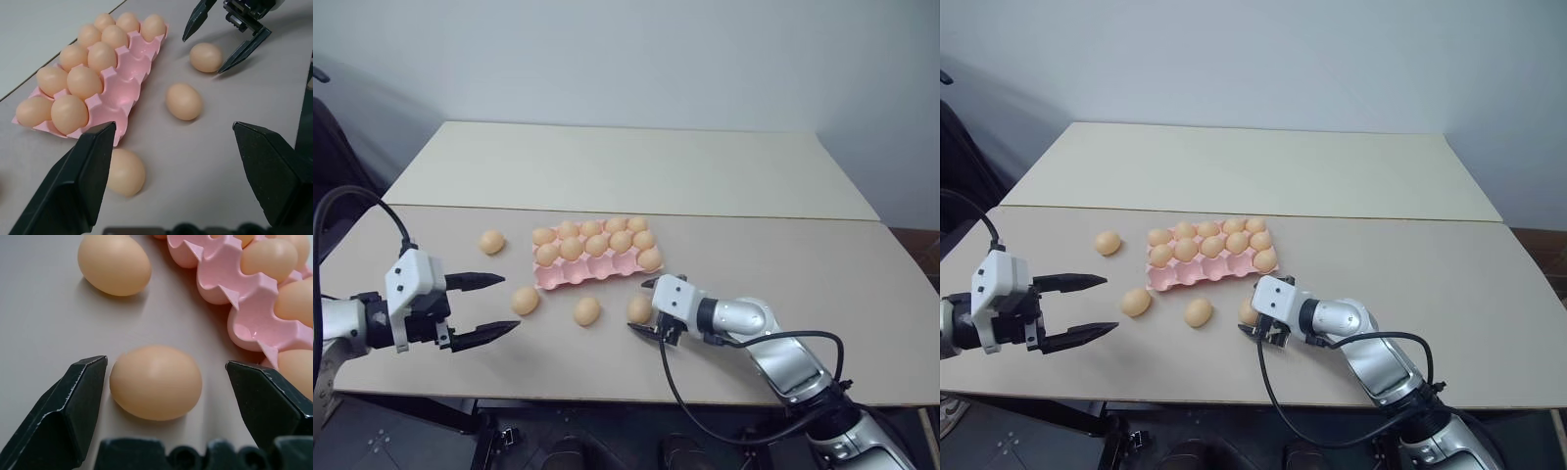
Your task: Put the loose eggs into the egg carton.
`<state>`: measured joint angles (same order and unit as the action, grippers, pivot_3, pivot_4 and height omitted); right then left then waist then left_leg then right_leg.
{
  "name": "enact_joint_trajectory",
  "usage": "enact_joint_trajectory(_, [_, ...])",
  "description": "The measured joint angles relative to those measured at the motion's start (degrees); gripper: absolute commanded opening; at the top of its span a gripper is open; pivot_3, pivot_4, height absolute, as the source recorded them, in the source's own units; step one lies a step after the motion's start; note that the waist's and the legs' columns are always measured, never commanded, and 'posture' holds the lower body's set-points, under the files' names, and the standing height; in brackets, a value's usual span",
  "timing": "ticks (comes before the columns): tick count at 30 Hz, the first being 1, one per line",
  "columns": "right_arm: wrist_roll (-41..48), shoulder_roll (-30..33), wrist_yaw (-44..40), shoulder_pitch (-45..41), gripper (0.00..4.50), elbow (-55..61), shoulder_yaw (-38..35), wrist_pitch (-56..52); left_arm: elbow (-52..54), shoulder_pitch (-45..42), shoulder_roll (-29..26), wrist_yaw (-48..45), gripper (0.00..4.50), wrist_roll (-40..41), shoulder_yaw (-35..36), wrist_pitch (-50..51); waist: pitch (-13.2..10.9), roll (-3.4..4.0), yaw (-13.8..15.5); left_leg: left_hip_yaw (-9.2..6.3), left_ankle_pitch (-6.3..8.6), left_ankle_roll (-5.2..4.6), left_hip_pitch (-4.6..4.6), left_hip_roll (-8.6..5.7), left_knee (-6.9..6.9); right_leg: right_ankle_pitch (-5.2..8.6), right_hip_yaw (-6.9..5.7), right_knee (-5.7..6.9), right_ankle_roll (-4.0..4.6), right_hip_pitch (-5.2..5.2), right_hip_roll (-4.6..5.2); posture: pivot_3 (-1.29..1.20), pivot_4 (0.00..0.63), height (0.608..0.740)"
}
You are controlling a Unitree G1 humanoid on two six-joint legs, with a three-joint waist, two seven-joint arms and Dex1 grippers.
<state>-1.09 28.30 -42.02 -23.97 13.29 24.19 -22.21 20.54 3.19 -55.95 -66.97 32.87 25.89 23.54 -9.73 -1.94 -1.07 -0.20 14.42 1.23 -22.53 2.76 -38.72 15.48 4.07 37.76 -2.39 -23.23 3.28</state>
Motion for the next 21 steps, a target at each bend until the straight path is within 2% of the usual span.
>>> enact_joint_trajectory(1, [-0.36,-0.39,-0.06,-0.02,4.5,-0.88,0.14,0.46,0.01,0.17,0.0,0.05,4.14,0.0,0.0,0.01,0.0,0.0,-0.01,0.0,0.0,0.0,0.0,0.0,0.0,0.0,0.0,0.0,0.0,0.0,0.0,0.0,0.15,0.74])
enact_joint_trajectory(4, [-0.77,-1.04,-0.47,-0.1,3.9,-2.06,0.2,0.74,0.08,0.86,0.0,0.14,4.19,-0.01,0.03,0.01,0.0,0.0,-0.01,0.0,0.0,0.0,0.0,0.0,0.0,0.0,0.0,0.0,0.0,0.0,0.0,0.0,0.15,0.74])
enact_joint_trajectory(8, [-1.02,-1.07,-1.04,-0.1,2.66,-2.24,0.19,1.23,0.1,1.39,0.01,0.43,4.19,-0.01,0.13,0.01,0.0,0.0,-0.01,0.0,0.0,0.0,0.0,0.0,0.0,0.0,0.0,0.0,0.0,0.0,0.0,0.0,0.15,0.74])
enact_joint_trajectory(18, [-1.51,0.05,-1.7,-0.13,2.64,-0.58,-1.05,2.87,0.11,1.56,0.03,1.0,4.19,-0.05,0.17,-0.24,-0.01,0.01,0.01,0.0,0.0,0.0,0.0,0.0,0.0,0.0,0.0,0.0,0.0,0.0,0.0,0.0,0.15,0.74])
enact_joint_trajectory(21, [-0.98,-2.02,-0.67,-4.65,2.64,-0.23,-3.3,2.77,-0.05,1.66,0.03,1.02,4.19,-0.11,0.2,-1.0,-0.02,0.02,-0.5,0.0,0.0,0.0,0.02,0.0,0.0,-0.01,0.02,0.08,0.01,-0.03,0.0,0.0,0.15,0.74])
